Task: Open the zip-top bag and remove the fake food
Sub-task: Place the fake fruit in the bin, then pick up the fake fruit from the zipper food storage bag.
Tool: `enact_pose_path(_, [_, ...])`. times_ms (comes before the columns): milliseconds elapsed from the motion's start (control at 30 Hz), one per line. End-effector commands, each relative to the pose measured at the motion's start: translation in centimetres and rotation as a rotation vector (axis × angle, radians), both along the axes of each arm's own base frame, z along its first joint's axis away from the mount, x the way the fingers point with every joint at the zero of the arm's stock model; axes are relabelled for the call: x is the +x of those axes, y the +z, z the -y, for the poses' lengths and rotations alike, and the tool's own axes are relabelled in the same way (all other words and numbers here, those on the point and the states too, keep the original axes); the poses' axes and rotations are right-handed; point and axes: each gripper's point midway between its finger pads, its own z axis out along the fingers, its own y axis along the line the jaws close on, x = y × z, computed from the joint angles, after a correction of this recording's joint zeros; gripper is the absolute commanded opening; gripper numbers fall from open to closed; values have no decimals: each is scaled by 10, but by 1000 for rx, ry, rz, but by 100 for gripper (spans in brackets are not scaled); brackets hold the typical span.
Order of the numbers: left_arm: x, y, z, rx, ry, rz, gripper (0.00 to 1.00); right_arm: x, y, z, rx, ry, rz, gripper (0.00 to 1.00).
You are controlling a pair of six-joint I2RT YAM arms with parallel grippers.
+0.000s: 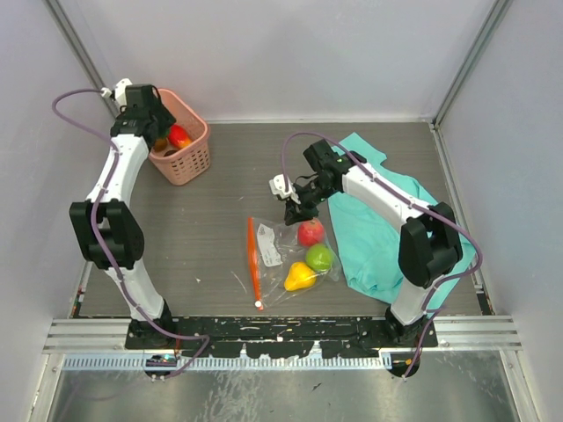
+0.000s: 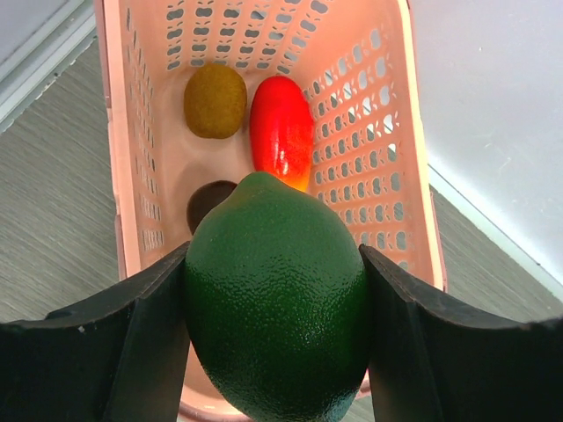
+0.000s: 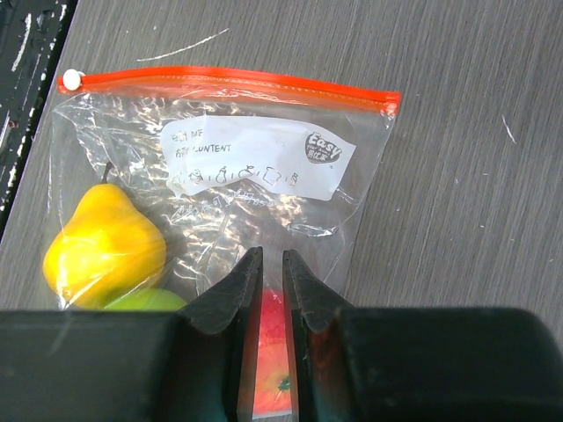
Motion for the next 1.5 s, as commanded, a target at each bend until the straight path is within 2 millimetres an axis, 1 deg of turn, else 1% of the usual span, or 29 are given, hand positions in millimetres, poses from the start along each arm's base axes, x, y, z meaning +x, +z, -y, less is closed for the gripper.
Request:
enact_pose_path(0, [12,24,-6,48,-8,41,69,-2,27,-4,61,19,53,22])
enact_pose_path(67, [15,24,-7,57,-9,35,81,-2,28,-4,62,19,54,22])
enact_pose_path(100, [16,25,-8,60,-6,34,89,-2,28,-4,61,19,54,22])
enact_pose_path(133, [16,27,-8,65,-5,38,100,-2,28,-4,62,19,55,22])
enact_pose_path(167, [15,30,-9,69,-6,43,98,-2,28,-4,63,19,56,22])
enact_pose_path(267, [10,43,-9,80,-13,63,98,-2,31,-4,67,19,61,22])
enact_pose_path(367, [-3,67,-6,88,-40,130,98,-3,32,-4,70,20,66,22])
enact_pose_path(433, [-15,84,2,88,-91,201,98,-3,34,-3,74,20,75,23])
enact_pose_path(467, [-23,92,8,83,-124,240,98,-3,35,-3,75,20,77,24])
enact_pose_path(500, [-30,104,15,81,-162,297,98,-4,36,-3,77,20,80,24])
enact_pose_path(567, [-48,114,34,62,-264,378,98,-5,38,-3,85,27,89,25])
enact_pose_path(600, [-57,117,43,52,-310,417,98,-6,39,-2,90,33,94,26])
enact_pose_path(667, [-76,116,60,20,-399,483,98,-10,39,-2,100,48,102,27])
enact_pose_path(733, [-101,123,85,-4,-540,559,98,-13,41,-2,112,63,107,28])
enact_pose_path(767, [-112,124,96,-20,-605,577,98,-16,41,-1,119,78,113,28])
enact_pose_path(833, [-130,119,116,-75,-715,588,98,-22,42,1,133,112,133,29])
enact_pose_path(933, [-159,103,140,-187,-838,558,98,-34,42,4,159,174,164,32])
enact_pose_path(1033, [-188,83,160,-267,-916,510,98,-44,39,10,167,211,178,34])
enact_pose_path(1133, [-224,54,193,-323,-1040,405,99,-55,34,16,150,232,162,35])
enact_pose_path(1233, [-256,22,218,-316,-1099,326,99,-71,27,25,135,255,127,35])
enact_pose_path(1300, [-273,2,228,-321,-1109,287,96,-83,19,29,127,268,113,37])
enact_pose_path(1333, [-281,-5,230,-331,-1110,279,94,-90,13,32,118,279,105,38])
enact_pose_path(1367, [-288,-12,232,-351,-1102,265,92,-93,11,32,113,287,113,39])
enact_pose_path(1433, [-302,-25,235,-399,-1093,243,85,-100,2,34,87,297,116,41])
enact_pose_path(1467, [-309,-36,237,-429,-1088,220,80,-103,-2,35,73,295,116,41])
